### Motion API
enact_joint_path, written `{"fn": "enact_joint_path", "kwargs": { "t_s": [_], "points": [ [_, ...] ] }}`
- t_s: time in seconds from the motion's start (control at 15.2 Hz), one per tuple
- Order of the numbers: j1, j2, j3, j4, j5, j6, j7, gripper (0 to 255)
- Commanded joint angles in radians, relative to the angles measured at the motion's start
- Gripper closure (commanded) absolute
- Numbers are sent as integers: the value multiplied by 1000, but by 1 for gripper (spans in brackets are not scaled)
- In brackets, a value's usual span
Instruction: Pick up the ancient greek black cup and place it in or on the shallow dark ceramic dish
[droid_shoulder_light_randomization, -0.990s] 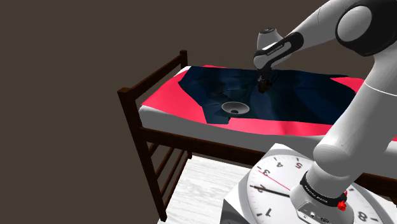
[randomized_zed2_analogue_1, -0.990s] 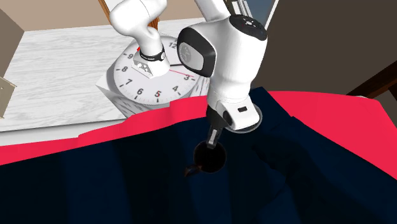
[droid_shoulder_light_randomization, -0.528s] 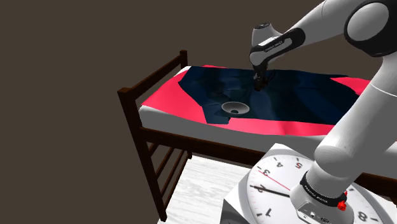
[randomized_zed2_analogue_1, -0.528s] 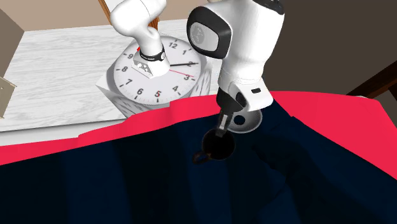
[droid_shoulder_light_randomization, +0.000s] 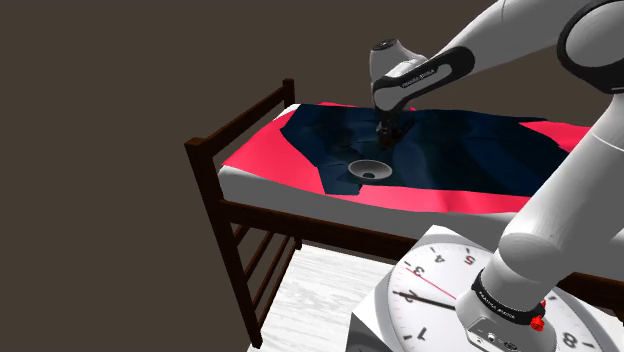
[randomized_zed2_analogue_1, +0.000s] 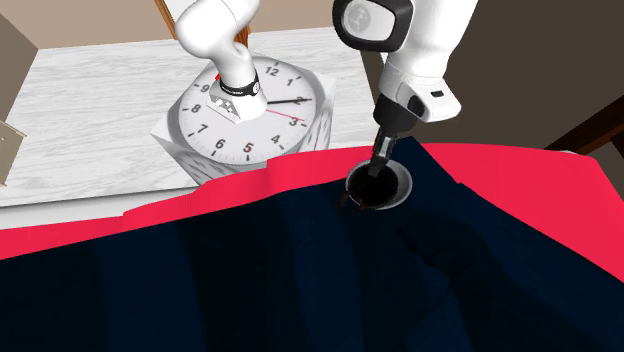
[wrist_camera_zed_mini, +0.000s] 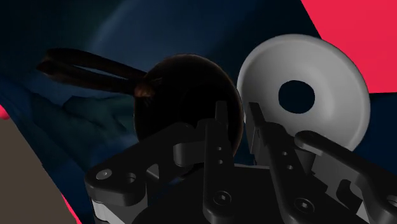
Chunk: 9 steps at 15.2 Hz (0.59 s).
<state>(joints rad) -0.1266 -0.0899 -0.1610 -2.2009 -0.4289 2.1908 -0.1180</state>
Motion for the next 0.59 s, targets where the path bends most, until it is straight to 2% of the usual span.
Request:
{"fn": "enact_joint_path", "kwargs": {
  "t_s": [0.0,0.33,0.53],
  "points": [
    [23,5,27,11,3,-22,44,255],
    [82,23,96,38,14,-74,156,255],
    [84,35,99,25,8,-52,172,255]
  ]
}}
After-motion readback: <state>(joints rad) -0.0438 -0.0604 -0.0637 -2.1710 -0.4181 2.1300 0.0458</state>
